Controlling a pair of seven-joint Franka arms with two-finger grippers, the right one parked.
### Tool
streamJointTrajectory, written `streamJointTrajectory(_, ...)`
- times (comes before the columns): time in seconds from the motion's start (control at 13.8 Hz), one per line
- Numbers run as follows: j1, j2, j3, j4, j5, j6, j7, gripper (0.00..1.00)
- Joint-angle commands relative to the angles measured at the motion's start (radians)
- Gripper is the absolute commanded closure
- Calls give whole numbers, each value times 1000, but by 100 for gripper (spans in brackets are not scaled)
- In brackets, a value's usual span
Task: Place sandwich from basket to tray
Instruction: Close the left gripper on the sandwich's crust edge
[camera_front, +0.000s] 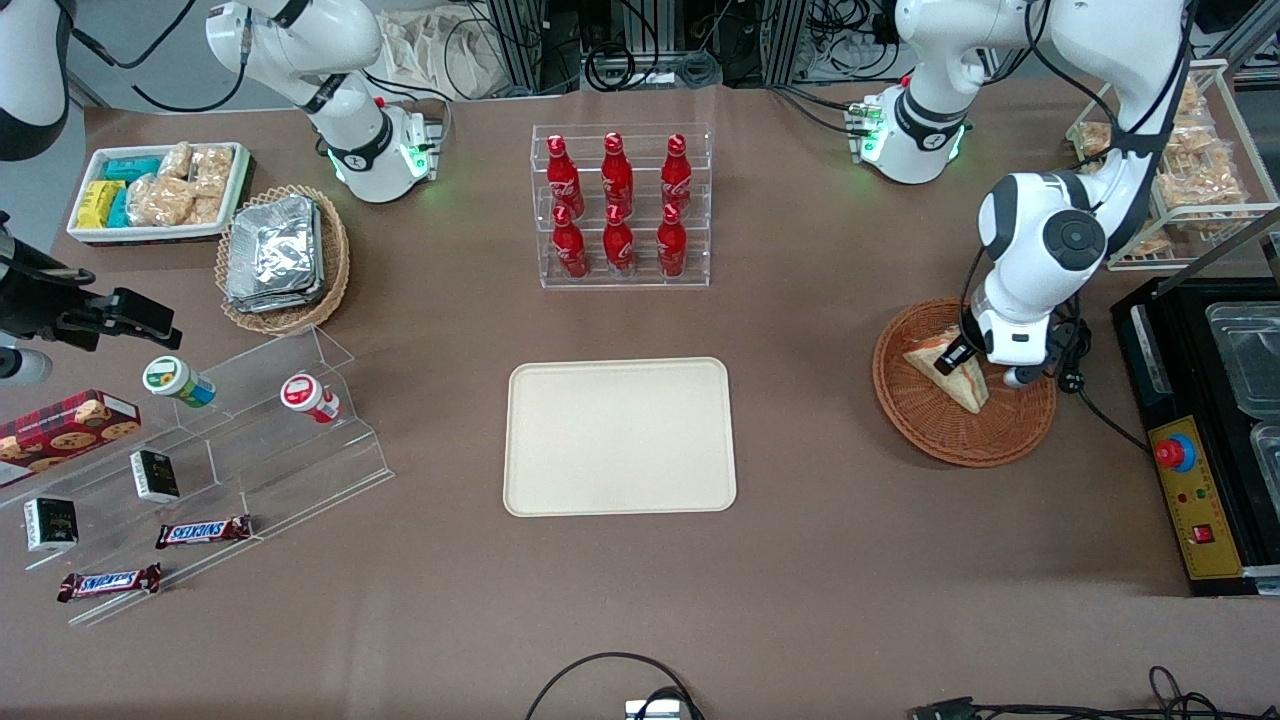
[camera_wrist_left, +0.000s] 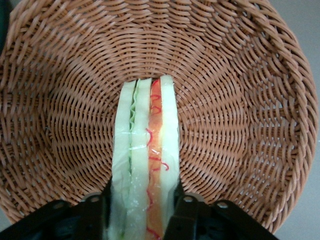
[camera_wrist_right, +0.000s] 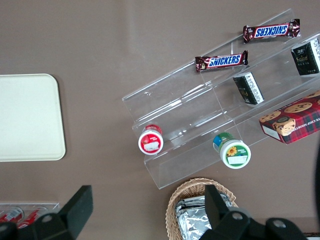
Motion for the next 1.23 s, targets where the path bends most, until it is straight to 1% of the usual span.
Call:
streamJointTrajectory(0.0, -18, -8, 1, -10, 6, 27, -12, 73)
streamJointTrajectory(0.22, -20, -40, -1, -4, 10, -31, 42, 73)
streamJointTrajectory(0.43, -18, -118, -1, -1, 10, -100, 144, 72)
streamJointTrajectory(0.72, -15, -195, 2, 19, 10, -186, 357, 72)
streamJointTrajectory(0.87, -15, -201, 1, 60, 10, -233, 463, 72)
streamJointTrajectory(1.16, -20, -192, -4, 160, 9, -324, 600, 72)
